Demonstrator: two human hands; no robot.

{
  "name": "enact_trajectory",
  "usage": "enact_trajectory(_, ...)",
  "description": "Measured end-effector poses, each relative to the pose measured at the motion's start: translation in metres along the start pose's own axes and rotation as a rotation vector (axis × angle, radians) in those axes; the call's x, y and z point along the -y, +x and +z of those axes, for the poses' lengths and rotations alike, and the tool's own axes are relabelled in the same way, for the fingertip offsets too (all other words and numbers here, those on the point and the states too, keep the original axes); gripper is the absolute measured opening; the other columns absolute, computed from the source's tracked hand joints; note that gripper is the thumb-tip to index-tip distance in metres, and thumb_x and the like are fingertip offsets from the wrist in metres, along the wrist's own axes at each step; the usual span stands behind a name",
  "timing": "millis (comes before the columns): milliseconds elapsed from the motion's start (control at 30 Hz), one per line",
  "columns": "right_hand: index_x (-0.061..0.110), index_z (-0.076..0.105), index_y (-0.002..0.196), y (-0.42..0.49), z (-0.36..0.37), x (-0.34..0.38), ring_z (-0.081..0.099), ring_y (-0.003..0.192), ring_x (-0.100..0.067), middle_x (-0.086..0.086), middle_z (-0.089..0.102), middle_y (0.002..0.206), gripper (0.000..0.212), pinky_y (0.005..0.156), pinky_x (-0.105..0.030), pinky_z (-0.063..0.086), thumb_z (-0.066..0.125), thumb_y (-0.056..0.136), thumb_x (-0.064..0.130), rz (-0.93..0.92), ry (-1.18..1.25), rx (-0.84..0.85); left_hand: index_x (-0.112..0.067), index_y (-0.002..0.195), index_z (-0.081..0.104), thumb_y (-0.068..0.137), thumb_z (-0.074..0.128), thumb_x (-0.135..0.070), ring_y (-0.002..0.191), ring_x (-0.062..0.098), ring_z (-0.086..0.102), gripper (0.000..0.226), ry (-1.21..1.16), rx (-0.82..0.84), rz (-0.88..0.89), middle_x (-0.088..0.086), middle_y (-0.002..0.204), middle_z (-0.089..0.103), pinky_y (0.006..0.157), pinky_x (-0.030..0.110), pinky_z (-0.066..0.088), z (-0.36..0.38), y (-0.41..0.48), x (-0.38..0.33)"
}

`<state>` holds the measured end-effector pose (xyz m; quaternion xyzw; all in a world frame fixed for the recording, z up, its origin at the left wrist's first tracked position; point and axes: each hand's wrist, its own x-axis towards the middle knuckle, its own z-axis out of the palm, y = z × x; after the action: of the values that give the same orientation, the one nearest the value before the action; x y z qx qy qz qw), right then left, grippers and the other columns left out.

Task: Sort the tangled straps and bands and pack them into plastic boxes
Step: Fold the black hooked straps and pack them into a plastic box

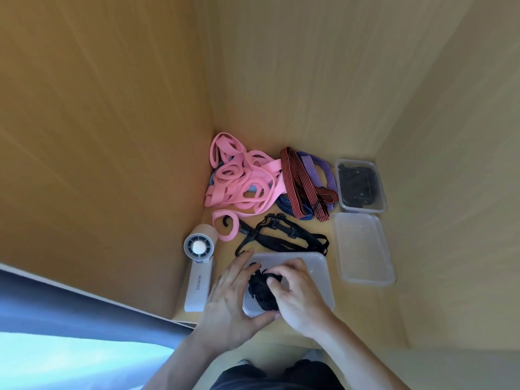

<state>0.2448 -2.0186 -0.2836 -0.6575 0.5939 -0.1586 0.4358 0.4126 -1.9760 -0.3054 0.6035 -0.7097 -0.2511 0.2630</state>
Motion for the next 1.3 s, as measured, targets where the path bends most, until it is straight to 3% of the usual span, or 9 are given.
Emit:
enact_trajectory(67, 0.025, 0.057, 0.138, -0.001, -0.005, -0.007, 0.042, 0.118, -0.010, 0.008, 0.036, 0.119, 0.037, 0.096, -0.015, 0.045, 0.052, 0.102, 0.032, 0.000, -0.153, 0.064, -0.027, 0.143, 0.048, 0.073, 0.058, -0.085, 0.148, -0.001, 0.023, 0.092, 0.009, -0.006, -0.008, -0.024, 0.162, 0.017, 0.114, 0.031, 0.038, 0.002, 0.000, 0.000)
enact_trajectory(133, 0.026, 0.053, 0.142, -0.002, -0.008, -0.008, 0.045, 0.114, -0.015, 0.006, 0.037, 0.116, 0.041, 0.101, -0.028, 0.046, 0.051, 0.103, 0.034, 0.011, -0.208, 0.118, -0.026, 0.142, 0.049, 0.074, 0.059, -0.085, 0.147, -0.001, 0.024, 0.090, 0.011, -0.016, -0.011, -0.023, 0.162, 0.018, 0.113, 0.034, 0.040, 0.004, -0.001, 0.000)
enact_trajectory(333, 0.018, 0.070, 0.112, 0.012, -0.007, -0.003, 0.061, 0.087, -0.008, 0.011, 0.059, 0.097, 0.019, 0.072, -0.018, 0.052, 0.066, 0.096, 0.027, 0.094, -0.128, 0.060, -0.024, 0.145, 0.048, 0.075, 0.062, -0.083, 0.149, -0.002, 0.020, 0.092, 0.020, 0.016, -0.018, -0.024, 0.163, 0.012, 0.114, 0.036, 0.040, 0.004, 0.001, 0.001)
enact_trajectory(467, 0.014, 0.068, 0.099, 0.020, -0.004, -0.004, 0.070, 0.083, -0.017, -0.002, 0.072, 0.091, 0.013, 0.076, -0.038, 0.061, 0.068, 0.092, 0.025, 0.155, -0.139, 0.092, -0.025, 0.152, 0.037, 0.080, 0.054, -0.083, 0.151, 0.002, 0.016, 0.094, 0.074, 0.029, -0.008, -0.022, 0.164, 0.006, 0.115, 0.039, 0.039, 0.007, 0.001, 0.000)
enact_trajectory(600, 0.028, 0.051, 0.106, 0.021, -0.007, -0.007, 0.065, 0.084, -0.011, 0.003, 0.064, 0.097, 0.027, 0.065, -0.025, 0.056, 0.072, 0.090, 0.025, 0.152, -0.060, 0.065, -0.027, 0.159, 0.017, 0.085, 0.052, -0.079, 0.153, 0.006, 0.012, 0.096, 0.066, 0.032, 0.010, -0.017, 0.166, 0.003, 0.115, 0.043, 0.039, 0.012, -0.001, 0.002)
enact_trajectory(800, 0.027, 0.056, 0.089, 0.019, -0.002, -0.004, 0.062, 0.079, -0.009, 0.006, 0.062, 0.093, 0.012, 0.054, -0.019, 0.047, 0.066, 0.095, 0.025, 0.188, -0.048, 0.054, -0.046, 0.153, 0.024, 0.088, 0.042, -0.081, 0.154, 0.010, 0.006, 0.076, 0.093, 0.070, 0.001, -0.018, 0.166, -0.011, 0.112, 0.051, 0.041, 0.015, -0.002, 0.003)
enact_trajectory(967, 0.022, 0.059, 0.092, 0.025, -0.005, 0.004, 0.061, 0.091, -0.015, 0.002, 0.062, 0.096, 0.005, 0.075, -0.028, 0.052, 0.062, 0.096, 0.021, 0.280, 0.045, 0.147, -0.039, 0.158, 0.018, 0.088, 0.037, -0.082, 0.154, 0.009, -0.008, 0.084, 0.150, 0.120, 0.000, -0.018, 0.165, -0.018, 0.119, 0.049, 0.031, 0.014, 0.000, 0.005)
enact_trajectory(1067, 0.020, 0.058, 0.092, 0.027, -0.011, 0.005, 0.057, 0.088, -0.016, 0.001, 0.061, 0.093, 0.005, 0.073, -0.028, 0.049, 0.060, 0.096, 0.019, 0.266, 0.057, 0.229, -0.040, 0.158, 0.018, 0.087, 0.032, -0.084, 0.152, 0.007, -0.014, 0.085, 0.190, 0.160, -0.009, -0.020, 0.163, -0.020, 0.119, 0.044, 0.025, 0.011, 0.004, 0.005)
enact_trajectory(1301, 0.016, 0.062, 0.097, 0.025, -0.028, 0.007, 0.062, 0.092, -0.022, -0.001, 0.066, 0.092, 0.021, 0.082, -0.036, 0.048, 0.051, 0.102, 0.033, 0.215, -0.082, 0.381, -0.038, 0.150, 0.036, 0.085, 0.030, -0.074, 0.150, 0.016, 0.002, 0.075, 0.316, 0.183, -0.107, -0.012, 0.161, -0.003, 0.119, 0.044, 0.025, 0.013, 0.017, -0.008)
